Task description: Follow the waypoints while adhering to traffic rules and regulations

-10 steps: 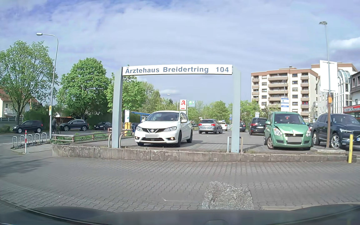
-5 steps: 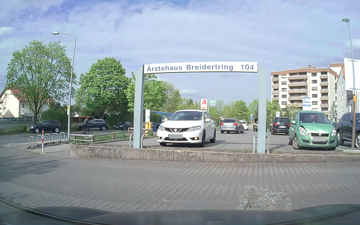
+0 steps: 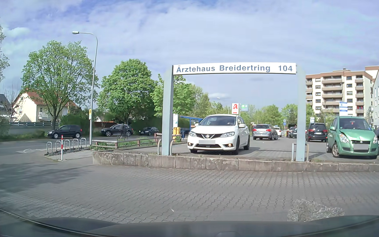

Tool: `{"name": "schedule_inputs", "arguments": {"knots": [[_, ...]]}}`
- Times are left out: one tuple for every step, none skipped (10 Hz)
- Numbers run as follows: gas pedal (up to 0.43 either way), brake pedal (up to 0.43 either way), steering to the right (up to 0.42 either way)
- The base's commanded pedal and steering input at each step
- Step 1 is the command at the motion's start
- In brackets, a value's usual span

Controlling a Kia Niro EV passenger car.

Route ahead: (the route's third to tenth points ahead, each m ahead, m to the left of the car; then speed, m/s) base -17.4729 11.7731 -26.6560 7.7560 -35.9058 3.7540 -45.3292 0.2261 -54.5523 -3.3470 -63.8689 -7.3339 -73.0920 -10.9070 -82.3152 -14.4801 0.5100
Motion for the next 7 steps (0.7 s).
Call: {"name": "schedule_inputs", "arguments": {"knots": [[0.0,0.146,-0.977],[0.0,0.14,-0.977],[0.0,0.128,-0.976],[0.0,0.128,-0.977],[0.0,0.122,-0.977],[0.0,0.122,-0.976],[0.0,0.128,-0.977]]}}
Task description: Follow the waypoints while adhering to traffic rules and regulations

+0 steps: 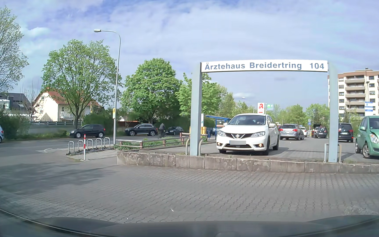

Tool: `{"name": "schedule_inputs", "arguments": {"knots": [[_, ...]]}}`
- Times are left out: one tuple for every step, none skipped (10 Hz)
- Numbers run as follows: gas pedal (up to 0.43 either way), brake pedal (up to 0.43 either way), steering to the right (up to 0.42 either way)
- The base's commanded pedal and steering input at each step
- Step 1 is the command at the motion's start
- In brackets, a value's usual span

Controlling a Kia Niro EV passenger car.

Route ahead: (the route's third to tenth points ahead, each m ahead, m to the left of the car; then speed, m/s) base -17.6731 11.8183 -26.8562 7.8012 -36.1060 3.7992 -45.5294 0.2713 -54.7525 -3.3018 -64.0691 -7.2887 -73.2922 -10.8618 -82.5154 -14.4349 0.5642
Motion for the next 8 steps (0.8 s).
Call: {"name": "schedule_inputs", "arguments": {"knots": [[0.0,0.128,-0.977],[0.0,0.152,-0.977],[0.0,0.165,-0.977],[0.0,0.165,-0.977],[0.0,0.146,-0.977],[0.0,0.14,-0.977],[0.0,0.134,-0.977],[0.0,0.128,-0.977]]}}
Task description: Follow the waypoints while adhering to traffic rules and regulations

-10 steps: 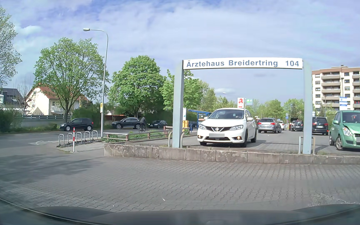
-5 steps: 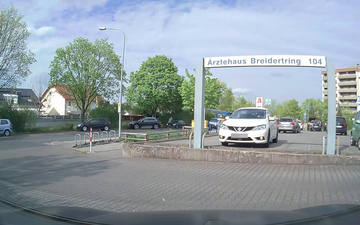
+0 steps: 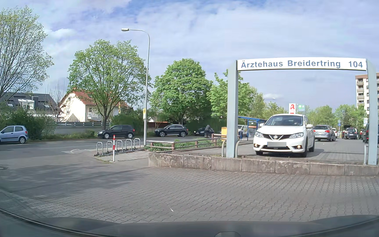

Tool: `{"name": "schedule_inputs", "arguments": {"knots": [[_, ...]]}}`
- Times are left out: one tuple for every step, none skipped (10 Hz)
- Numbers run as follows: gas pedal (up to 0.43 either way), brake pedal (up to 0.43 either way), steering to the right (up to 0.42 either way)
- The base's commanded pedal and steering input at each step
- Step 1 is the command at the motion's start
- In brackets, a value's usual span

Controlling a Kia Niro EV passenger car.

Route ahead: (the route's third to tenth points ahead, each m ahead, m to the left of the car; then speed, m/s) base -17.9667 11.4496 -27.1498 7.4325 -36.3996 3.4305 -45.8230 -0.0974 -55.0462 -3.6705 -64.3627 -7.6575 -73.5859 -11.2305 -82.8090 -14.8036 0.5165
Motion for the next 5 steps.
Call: {"name": "schedule_inputs", "arguments": {"knots": [[0.0,0.122,-0.977],[0.0,0.116,-0.977],[0.0,0.116,-0.977],[0.0,0.104,-0.977],[0.0,0.098,-0.977]]}}
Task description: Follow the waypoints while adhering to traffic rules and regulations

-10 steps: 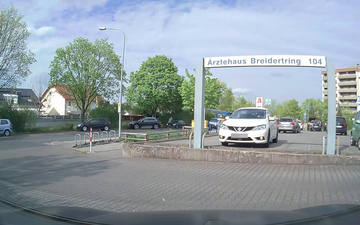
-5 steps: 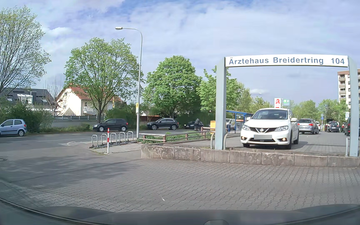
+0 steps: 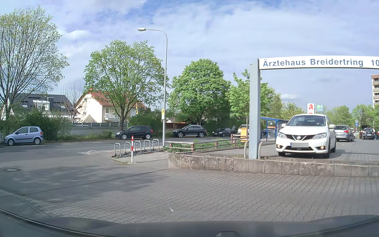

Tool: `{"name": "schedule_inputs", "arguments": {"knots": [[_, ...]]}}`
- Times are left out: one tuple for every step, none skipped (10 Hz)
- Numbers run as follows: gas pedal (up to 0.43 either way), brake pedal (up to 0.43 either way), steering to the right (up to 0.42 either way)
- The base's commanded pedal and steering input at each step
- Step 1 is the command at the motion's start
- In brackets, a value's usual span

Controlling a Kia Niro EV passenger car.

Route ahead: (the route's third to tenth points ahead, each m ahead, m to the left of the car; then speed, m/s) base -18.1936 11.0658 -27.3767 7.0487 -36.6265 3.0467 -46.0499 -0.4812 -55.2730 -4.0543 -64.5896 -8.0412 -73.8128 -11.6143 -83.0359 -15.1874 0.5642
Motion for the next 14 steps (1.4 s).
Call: {"name": "schedule_inputs", "arguments": {"knots": [[0.0,0.098,-0.976],[0.0,0.091,-0.977],[0.0,0.073,-0.977],[0.0,0.061,-0.976],[0.0,0.049,-0.976],[0.0,0.03,-0.977],[0.0,0.018,-0.977],[0.0,0.006,-0.976],[0.0,0.0,-0.977],[0.0,0.0,-0.977],[0.0,0.0,-0.977],[0.0,0.0,-0.976],[0.0,0.0,-0.977],[0.0,0.0,-0.978]]}}
